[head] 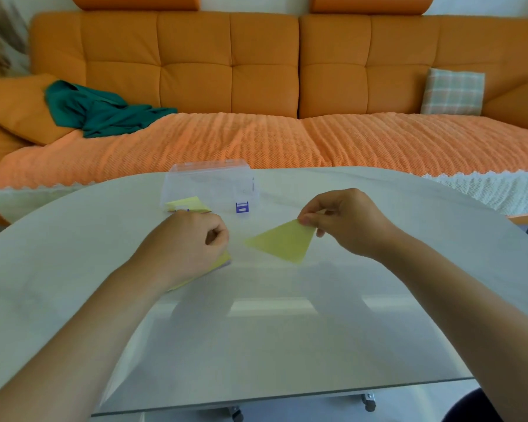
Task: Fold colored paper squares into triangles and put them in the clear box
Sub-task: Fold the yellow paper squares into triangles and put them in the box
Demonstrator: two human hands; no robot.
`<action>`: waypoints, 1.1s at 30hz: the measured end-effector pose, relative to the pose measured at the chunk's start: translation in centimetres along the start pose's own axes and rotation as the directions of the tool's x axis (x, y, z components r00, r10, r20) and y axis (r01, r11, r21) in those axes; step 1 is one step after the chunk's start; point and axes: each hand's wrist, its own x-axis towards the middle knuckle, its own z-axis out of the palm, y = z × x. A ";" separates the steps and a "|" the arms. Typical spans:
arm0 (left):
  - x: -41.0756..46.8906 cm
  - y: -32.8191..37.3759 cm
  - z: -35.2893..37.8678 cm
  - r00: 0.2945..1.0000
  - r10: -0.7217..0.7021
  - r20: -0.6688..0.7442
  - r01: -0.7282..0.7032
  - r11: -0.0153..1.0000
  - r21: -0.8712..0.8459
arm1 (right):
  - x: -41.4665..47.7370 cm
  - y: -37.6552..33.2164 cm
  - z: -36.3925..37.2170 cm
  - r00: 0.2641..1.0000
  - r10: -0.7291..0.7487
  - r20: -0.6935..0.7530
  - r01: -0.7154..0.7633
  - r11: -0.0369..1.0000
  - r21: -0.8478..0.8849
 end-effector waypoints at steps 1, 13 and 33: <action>-0.1 0.2 0.2 1.000 0.001 -0.013 -0.002 0.997 -0.081 | 0.0 -0.1 0.0 0.999 -0.016 0.031 0.016 1.000 0.008; -0.2 3.2 4.2 0.972 -0.069 0.224 0.191 0.786 -0.588 | -0.2 -0.4 2.2 0.980 -0.123 0.159 0.117 0.992 0.043; 0.2 3.3 4.0 0.934 -0.207 0.291 0.346 0.323 -0.881 | -0.6 -0.5 3.8 0.995 -0.096 0.013 0.095 0.994 0.045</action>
